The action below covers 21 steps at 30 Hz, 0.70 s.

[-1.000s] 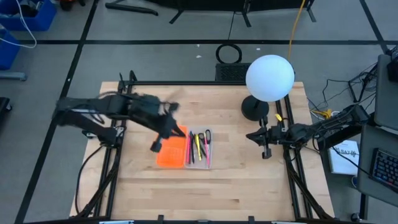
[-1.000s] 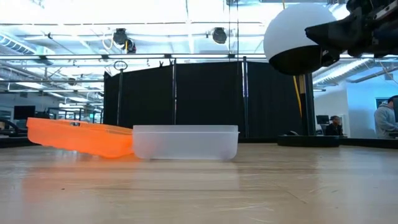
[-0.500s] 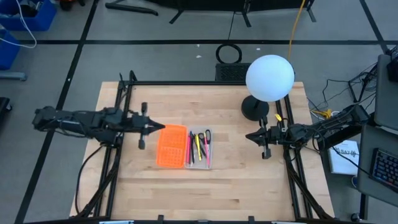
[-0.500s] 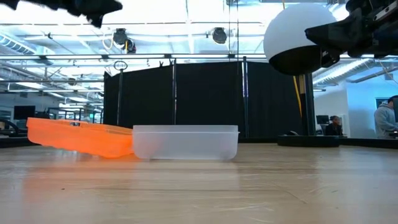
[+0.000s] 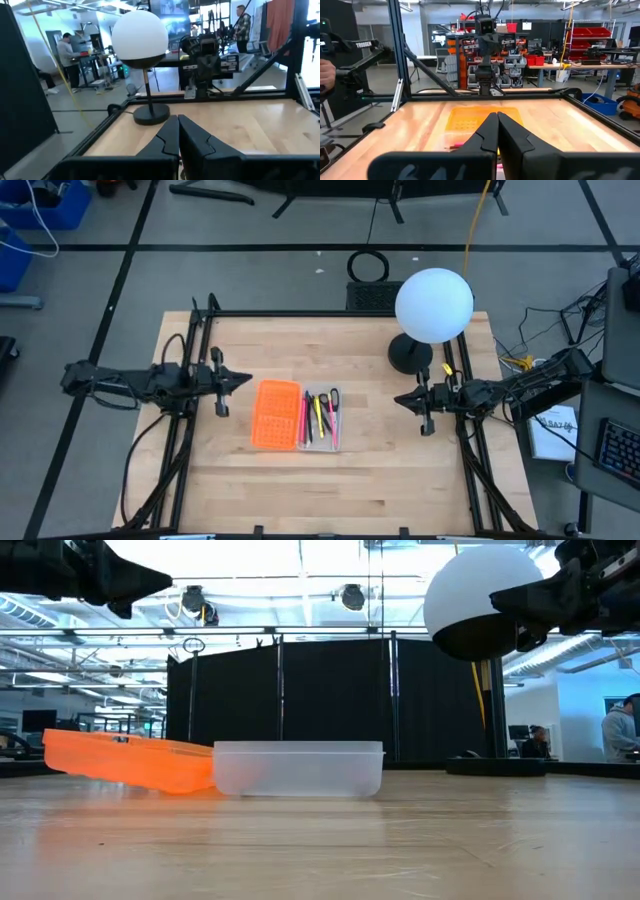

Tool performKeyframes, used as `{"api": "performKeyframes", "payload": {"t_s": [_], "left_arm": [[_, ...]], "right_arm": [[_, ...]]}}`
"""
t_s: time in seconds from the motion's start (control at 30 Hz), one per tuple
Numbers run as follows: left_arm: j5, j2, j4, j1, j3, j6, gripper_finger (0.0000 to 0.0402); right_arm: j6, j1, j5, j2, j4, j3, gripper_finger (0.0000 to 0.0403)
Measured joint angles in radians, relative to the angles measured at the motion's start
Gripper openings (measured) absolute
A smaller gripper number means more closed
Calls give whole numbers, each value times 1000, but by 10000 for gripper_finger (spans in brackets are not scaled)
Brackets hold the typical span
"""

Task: Pick & place school supplies into a supply box
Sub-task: Return to Home Position

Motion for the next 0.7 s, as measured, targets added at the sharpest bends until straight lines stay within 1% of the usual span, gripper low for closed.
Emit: {"api": "performKeyframes", "payload": {"t_s": [0.03,0.13,0.17,0.2,0.37,0.47,0.57,0.6,0.7], "left_arm": [[-1,-16,-25,0,5,0,9],[16,-64,-82,-3,20,17,4],[23,-79,-92,-3,21,21,4],[24,-91,-94,-3,21,23,4],[40,-126,-129,-3,22,56,4],[75,-117,-140,8,22,95,4],[132,-96,-142,32,22,97,3],[159,-90,-142,38,22,92,3],[217,-75,-140,50,19,75,3]], "right_arm": [[-1,1,17,-6,0,0,0],[-7,1,114,-27,-4,0,0],[-15,0,123,-35,-16,0,0],[-26,0,111,-41,-26,0,0],[-93,-7,-64,-89,-25,6,0],[-99,-35,-127,-118,-28,24,0],[-104,-74,-201,-140,-72,31,0],[-104,-87,-217,-146,-85,31,0],[-77,-123,-218,-171,-137,31,0]]}}
